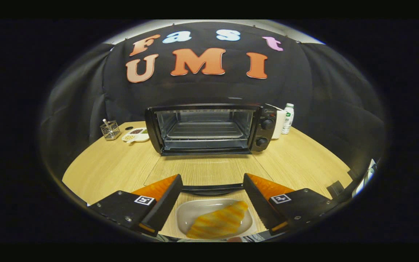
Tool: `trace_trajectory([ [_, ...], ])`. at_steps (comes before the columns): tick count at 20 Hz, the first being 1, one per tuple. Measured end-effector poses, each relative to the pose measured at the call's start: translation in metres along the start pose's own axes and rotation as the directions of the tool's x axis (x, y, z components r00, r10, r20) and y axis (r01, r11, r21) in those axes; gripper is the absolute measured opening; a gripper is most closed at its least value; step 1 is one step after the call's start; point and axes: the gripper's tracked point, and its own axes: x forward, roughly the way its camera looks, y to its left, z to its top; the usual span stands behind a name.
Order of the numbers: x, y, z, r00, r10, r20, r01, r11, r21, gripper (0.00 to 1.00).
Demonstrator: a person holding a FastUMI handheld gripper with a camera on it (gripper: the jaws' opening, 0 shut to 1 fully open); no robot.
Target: Open the toaster oven, put the food inside, and close the toaster oven door.
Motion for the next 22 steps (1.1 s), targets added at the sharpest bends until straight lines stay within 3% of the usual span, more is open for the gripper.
trace_trajectory([
  [6,-0.037,-0.017,-0.024,0.99,-0.135,0.032,0.132,0.988,0.085,1.0],
  [9,-0.046,-0.011,-0.042,0.986,-0.161,0.033,0.156,0.981,0.115,1.0],
  [16,-0.046,-0.015,-0.081,0.963,-0.267,0.022,0.263,0.959,0.105,1.0],
  [22,-0.032,-0.014,-0.1,0.962,-0.271,-0.02,0.271,0.957,0.101,1.0],
])
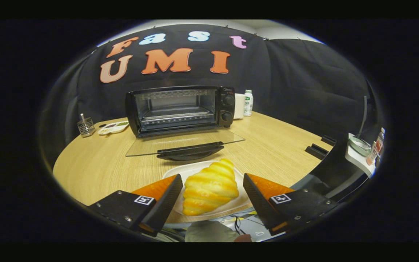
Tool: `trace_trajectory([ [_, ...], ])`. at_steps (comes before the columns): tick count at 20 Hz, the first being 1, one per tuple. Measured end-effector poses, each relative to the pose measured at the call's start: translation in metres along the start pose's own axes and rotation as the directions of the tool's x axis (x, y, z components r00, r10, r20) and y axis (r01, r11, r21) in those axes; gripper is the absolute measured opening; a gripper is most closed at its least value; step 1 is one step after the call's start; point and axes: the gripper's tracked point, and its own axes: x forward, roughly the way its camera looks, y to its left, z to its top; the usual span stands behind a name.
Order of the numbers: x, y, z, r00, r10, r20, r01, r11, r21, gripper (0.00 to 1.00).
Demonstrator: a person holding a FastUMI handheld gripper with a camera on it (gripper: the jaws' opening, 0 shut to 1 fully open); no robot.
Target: Open the toaster oven, put the food inside, and close the toaster oven door.
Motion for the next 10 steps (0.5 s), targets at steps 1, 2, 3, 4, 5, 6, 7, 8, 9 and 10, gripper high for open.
trace_trajectory([
  [1,0.001,0.002,-0.001,1.0,0.005,-0.004,-0.005,1.0,0.008,1.0],
  [2,0.003,0.003,-0.005,1.0,0.008,-0.011,-0.008,1.0,0.014,1.0],
  [3,0.005,0.004,-0.008,1.0,0.01,-0.019,-0.01,1.0,0.017,1.0],
  [4,0.006,0.006,-0.013,0.999,0.011,-0.03,-0.011,1.0,0.019,1.0],
  [5,0.008,0.007,-0.018,0.999,0.012,-0.041,-0.011,1.0,0.023,1.0],
  [6,0.009,0.008,-0.024,0.998,0.013,-0.055,-0.012,1.0,0.027,1.0],
  [7,0.01,0.009,-0.029,0.998,0.013,-0.069,-0.011,1.0,0.029,1.0],
  [8,0.009,0.011,-0.031,0.998,0.014,-0.068,-0.012,1.0,0.026,1.0],
  [9,0.01,0.01,-0.029,0.998,0.009,-0.056,-0.008,1.0,0.025,1.0],
  [10,0.01,0.008,-0.029,0.998,0.007,-0.062,-0.006,1.0,0.022,1.0],
])
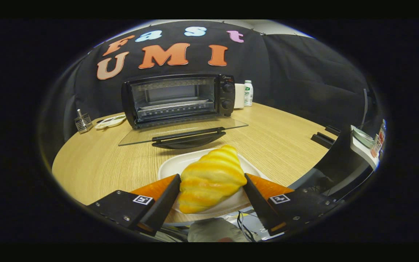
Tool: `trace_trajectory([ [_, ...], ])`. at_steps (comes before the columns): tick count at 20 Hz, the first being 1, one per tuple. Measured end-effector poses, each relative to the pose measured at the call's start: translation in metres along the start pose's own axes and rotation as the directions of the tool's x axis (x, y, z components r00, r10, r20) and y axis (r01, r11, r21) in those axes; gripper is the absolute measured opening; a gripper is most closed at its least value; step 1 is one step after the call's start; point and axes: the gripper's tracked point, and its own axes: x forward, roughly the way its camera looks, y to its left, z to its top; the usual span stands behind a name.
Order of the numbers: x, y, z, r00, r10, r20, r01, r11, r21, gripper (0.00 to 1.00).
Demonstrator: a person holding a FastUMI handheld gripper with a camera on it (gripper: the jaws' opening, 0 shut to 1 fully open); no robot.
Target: Open the toaster oven, put the food inside, and close the toaster oven door.
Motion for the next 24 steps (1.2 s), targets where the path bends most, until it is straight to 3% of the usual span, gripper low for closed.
trace_trajectory([
  [3,0.0,0.001,0.001,1.0,0.01,-0.006,-0.01,1.0,0.013,1.0],
  [10,-0.008,0.005,0.01,0.998,0.057,0.023,-0.057,0.997,0.043,0.86],
  [19,-0.034,-0.001,0.049,0.989,0.105,0.106,-0.111,0.993,0.046,0.85],
  [24,-0.037,0.012,0.086,0.969,0.191,0.155,-0.207,0.974,0.094,0.85],
])
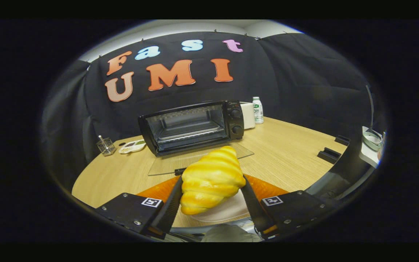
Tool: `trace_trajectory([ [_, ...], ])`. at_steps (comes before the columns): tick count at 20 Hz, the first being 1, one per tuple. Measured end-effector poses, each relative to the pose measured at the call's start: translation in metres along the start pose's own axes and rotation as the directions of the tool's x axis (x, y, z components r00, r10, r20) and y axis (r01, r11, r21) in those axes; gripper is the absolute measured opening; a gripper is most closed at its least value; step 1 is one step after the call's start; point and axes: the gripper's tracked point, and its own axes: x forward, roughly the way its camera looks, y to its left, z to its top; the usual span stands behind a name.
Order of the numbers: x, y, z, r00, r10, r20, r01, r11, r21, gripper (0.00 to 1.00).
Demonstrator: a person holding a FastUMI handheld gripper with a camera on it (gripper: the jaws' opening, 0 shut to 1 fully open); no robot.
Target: Open the toaster oven, put the food inside, and close the toaster oven door.
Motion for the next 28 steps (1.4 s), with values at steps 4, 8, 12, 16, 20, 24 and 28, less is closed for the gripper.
trace_trajectory([
  [4,0.017,0.023,0.029,0.993,0.111,0.029,-0.114,0.987,0.112,0.84],
  [8,0.048,0.054,0.053,0.975,0.22,0.044,-0.224,0.956,0.19,0.85],
  [12,0.087,0.079,0.071,0.945,0.323,0.045,-0.321,0.895,0.311,0.85],
  [16,0.121,0.098,0.08,0.915,0.403,0.037,-0.376,0.812,0.446,0.84],
  [20,0.151,0.1,0.086,0.917,0.397,0.038,-0.372,0.815,0.444,0.84],
  [24,0.173,0.107,0.093,0.897,0.439,0.053,-0.409,0.778,0.477,0.84],
  [28,0.192,0.116,0.087,0.888,0.457,0.038,-0.412,0.759,0.504,0.85],
])
